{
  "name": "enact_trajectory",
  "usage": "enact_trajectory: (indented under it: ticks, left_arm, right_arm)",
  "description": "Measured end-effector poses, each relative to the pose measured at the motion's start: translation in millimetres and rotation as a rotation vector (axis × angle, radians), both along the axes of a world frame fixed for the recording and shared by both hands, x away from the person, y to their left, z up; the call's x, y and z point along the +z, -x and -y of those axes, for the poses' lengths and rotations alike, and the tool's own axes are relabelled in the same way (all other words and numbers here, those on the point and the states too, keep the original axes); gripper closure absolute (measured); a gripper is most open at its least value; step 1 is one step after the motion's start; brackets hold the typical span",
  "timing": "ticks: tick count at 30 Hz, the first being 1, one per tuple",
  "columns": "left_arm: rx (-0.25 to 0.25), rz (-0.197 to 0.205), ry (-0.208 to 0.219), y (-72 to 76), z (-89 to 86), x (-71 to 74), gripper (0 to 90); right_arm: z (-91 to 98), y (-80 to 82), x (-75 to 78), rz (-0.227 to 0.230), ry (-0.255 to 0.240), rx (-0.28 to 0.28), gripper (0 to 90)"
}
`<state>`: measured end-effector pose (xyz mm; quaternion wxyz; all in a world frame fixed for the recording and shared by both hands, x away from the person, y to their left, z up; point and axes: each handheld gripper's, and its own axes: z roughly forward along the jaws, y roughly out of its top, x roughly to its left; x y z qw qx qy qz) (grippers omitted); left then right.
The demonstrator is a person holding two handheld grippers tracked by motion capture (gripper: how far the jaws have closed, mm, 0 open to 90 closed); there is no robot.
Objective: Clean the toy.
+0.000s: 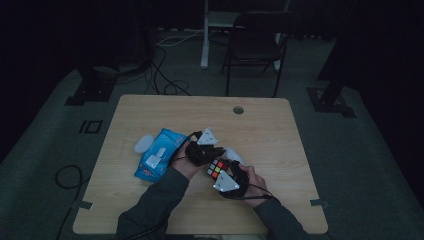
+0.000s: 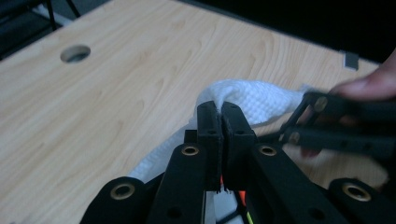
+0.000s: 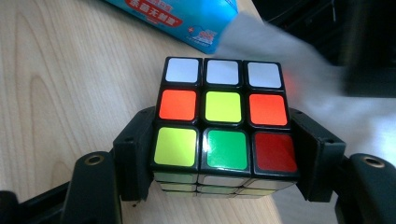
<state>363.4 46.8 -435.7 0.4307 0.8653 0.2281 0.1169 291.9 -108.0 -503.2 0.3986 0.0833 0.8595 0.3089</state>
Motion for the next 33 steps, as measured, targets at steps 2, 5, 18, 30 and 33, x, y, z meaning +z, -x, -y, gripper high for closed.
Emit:
enact_trajectory:
  ticks: [2, 5, 18, 30, 33]
  left_arm:
    - [0.005, -0.011, -0.002, -1.7, -1.4, -3.4, 88.7]
    - [0.010, -0.021, -0.010, -3.3, -2.1, -7.1, 88.7]
    - [0.000, -0.042, -0.023, -4.4, 3.9, -13.4, 88.7]
    - [-0.010, -0.035, -0.002, -1.5, 9.0, -9.2, 88.7]
    - [-0.004, -0.019, 0.008, 1.0, 5.6, -4.2, 88.7]
  right_arm:
    - [1.3, 0.0, -0.8, 0.010, 0.009, -0.003, 33.7]
    - [1.3, 1.1, -2.5, 0.019, 0.026, -0.004, 33.8]
    - [-1.5, 3.4, -4.2, 0.037, 0.036, 0.004, 33.8]
    - [-4.4, 4.6, -7.4, 0.043, 0.047, 0.010, 33.8]
    - [-2.7, 4.0, -7.9, 0.042, 0.047, 0.009, 33.8]
